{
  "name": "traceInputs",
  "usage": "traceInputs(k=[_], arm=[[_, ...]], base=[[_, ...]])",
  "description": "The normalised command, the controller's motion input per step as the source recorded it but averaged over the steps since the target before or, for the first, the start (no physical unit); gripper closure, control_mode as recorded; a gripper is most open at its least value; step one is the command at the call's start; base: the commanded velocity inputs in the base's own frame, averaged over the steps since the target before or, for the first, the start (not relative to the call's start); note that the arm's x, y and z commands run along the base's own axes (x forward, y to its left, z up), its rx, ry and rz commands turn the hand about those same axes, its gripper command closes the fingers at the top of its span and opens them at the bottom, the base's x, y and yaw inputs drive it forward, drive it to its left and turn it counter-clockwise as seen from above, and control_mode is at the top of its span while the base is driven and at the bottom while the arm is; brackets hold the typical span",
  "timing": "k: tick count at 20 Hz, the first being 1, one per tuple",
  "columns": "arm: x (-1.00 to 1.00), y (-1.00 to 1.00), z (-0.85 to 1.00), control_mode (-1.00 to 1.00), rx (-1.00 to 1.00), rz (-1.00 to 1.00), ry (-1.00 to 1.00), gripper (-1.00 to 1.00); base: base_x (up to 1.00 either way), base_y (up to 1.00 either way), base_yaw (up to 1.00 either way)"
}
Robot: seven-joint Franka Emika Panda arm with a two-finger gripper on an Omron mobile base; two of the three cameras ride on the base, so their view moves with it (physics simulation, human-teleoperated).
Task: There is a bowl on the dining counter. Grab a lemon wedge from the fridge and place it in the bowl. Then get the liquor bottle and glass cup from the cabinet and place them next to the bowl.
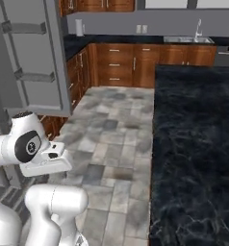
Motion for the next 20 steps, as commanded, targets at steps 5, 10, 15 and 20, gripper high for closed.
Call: traceInputs(k=[5, 10, 15, 20], arm=[[0.00, 0.00, 0.00, 1.00, 0.00, 0.00, 0.00, -1.00], [0.00, 0.00, 0.00, 1.00, 0.00, 0.00, 0.00, -1.00], [0.00, 0.00, 0.00, 1.00, 0.00, 0.00, 0.00, -1.00], [0.00, 0.00, 0.00, 1.00, 0.00, 0.00, 0.00, -1.00]], base=[[0.93, -0.43, 0.01], [0.95, -0.10, 0.00], [0.98, 0.00, 0.00], [1.00, 0.00, 0.00]])
